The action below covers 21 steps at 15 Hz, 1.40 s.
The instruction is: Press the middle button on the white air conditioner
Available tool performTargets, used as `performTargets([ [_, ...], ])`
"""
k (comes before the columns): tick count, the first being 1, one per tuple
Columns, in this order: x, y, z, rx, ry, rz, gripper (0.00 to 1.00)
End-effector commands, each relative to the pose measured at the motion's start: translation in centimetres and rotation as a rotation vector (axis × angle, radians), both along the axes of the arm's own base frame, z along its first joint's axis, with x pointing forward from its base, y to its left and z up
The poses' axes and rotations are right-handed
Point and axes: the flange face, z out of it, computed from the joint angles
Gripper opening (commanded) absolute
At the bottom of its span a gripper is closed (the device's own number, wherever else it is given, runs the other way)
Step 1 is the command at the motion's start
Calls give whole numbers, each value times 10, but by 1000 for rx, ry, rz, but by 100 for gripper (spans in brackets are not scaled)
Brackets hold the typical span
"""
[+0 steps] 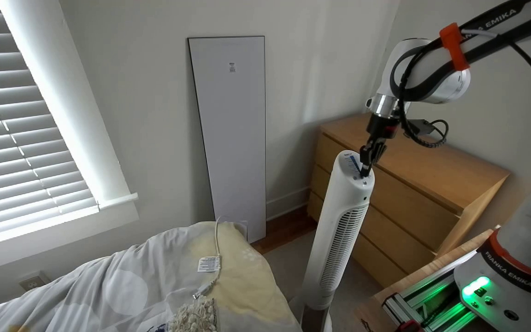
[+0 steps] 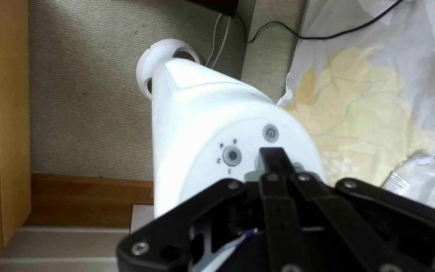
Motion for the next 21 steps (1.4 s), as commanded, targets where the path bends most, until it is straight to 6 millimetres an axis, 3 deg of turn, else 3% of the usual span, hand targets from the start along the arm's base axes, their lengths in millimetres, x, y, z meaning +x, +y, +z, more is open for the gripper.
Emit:
performTargets([
  [1,3,3,-2,45,9,3,0],
  [10,5,1,-7,75,41,-16,0],
  [21,-3,2,2,86,77,-20,0],
])
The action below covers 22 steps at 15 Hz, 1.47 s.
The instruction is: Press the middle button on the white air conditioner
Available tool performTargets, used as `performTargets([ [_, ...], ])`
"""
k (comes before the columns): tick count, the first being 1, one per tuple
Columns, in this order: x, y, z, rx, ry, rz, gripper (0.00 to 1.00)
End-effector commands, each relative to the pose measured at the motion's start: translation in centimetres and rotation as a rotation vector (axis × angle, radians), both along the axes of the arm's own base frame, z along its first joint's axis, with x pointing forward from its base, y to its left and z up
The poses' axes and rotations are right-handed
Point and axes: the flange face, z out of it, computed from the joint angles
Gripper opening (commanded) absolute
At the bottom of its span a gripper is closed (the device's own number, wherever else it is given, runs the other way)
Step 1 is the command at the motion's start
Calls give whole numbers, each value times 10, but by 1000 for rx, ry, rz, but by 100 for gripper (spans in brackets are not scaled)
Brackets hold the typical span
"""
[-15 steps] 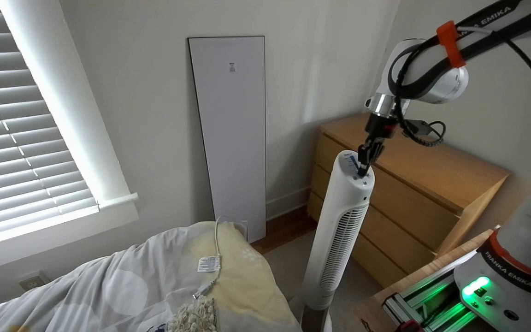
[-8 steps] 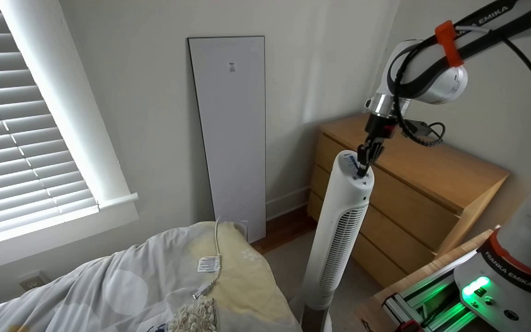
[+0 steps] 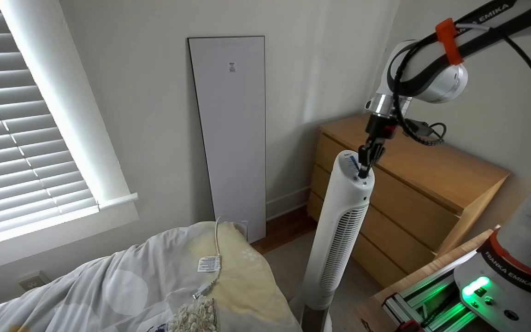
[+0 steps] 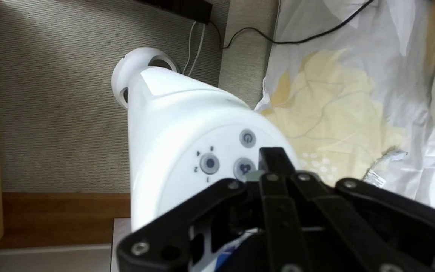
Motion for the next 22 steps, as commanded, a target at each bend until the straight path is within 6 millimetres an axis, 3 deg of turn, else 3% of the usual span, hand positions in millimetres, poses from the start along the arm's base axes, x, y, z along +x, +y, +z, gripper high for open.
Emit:
performTargets([
  [1,-4,1,4,16,29,1,0],
  [22,2,-11,-4,-12,40,-20,0],
])
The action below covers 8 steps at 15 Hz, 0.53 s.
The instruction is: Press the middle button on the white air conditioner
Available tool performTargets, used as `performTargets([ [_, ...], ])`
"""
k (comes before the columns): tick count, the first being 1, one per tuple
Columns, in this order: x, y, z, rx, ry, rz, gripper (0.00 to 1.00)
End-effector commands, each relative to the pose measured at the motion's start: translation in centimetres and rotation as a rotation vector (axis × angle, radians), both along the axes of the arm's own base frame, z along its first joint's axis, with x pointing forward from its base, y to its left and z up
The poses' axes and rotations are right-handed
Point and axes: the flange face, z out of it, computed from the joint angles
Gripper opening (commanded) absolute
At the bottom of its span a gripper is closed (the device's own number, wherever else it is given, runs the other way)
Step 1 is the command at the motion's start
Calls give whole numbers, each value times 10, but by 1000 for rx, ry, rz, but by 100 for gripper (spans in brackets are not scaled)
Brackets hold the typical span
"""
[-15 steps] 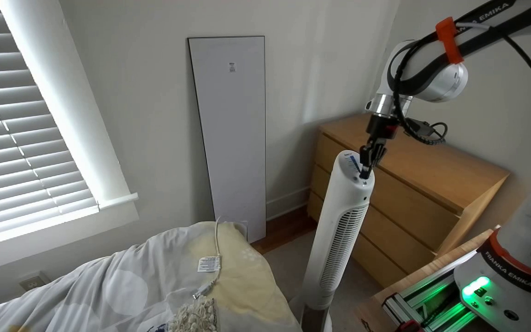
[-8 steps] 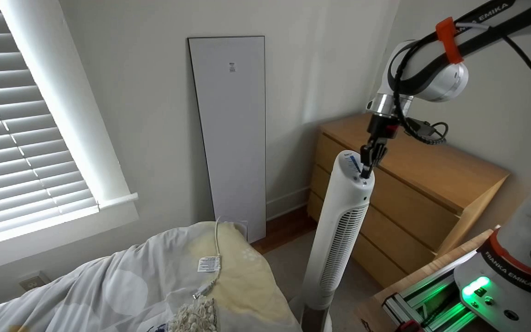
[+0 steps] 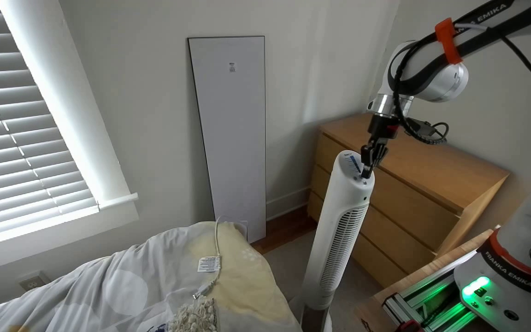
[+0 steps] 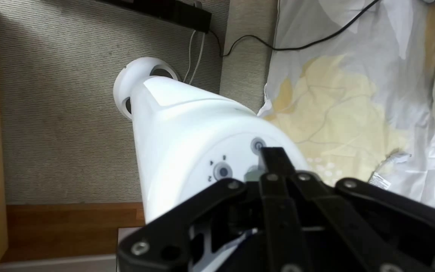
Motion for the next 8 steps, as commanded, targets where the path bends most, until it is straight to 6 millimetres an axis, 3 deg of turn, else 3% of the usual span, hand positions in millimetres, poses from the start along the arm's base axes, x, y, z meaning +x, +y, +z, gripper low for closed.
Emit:
performTargets([
  [1,1,-2,-3,-9,11,-2,0],
  [8,6,-2,-6,-12,11,0,0],
])
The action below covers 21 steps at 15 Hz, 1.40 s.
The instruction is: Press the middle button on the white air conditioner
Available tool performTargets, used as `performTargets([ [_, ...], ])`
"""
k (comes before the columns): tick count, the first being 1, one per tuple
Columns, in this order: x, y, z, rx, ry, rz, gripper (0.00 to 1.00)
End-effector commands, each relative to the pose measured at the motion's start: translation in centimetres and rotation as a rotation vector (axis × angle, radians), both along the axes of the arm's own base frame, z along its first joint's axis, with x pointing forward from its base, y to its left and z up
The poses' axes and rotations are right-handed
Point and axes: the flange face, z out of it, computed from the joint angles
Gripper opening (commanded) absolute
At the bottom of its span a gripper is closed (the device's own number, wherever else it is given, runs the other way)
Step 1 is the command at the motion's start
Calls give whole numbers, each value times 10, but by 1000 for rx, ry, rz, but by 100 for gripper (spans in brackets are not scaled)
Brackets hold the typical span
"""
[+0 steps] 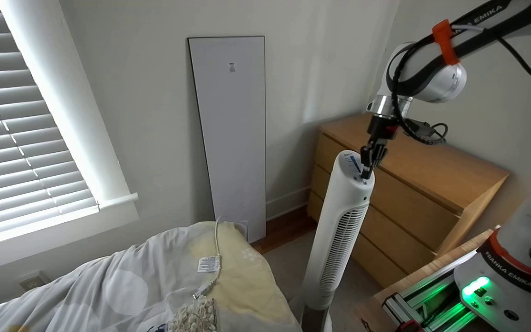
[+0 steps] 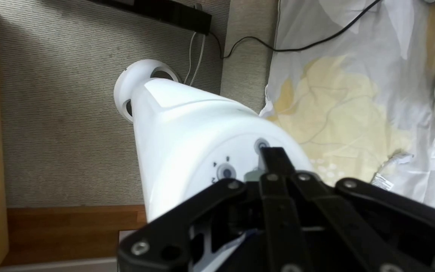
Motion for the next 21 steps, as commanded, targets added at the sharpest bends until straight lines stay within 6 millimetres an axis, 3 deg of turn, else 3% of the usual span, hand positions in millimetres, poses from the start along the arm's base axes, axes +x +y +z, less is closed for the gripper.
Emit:
performTargets([
  [1,5,-2,-3,-13,-2,1,0],
  [8,9,-2,-6,-9,0,0,0],
  [18,22,-12,-33,9,60,-11,0],
  [21,23,-9,-20,10,54,-19,0],
])
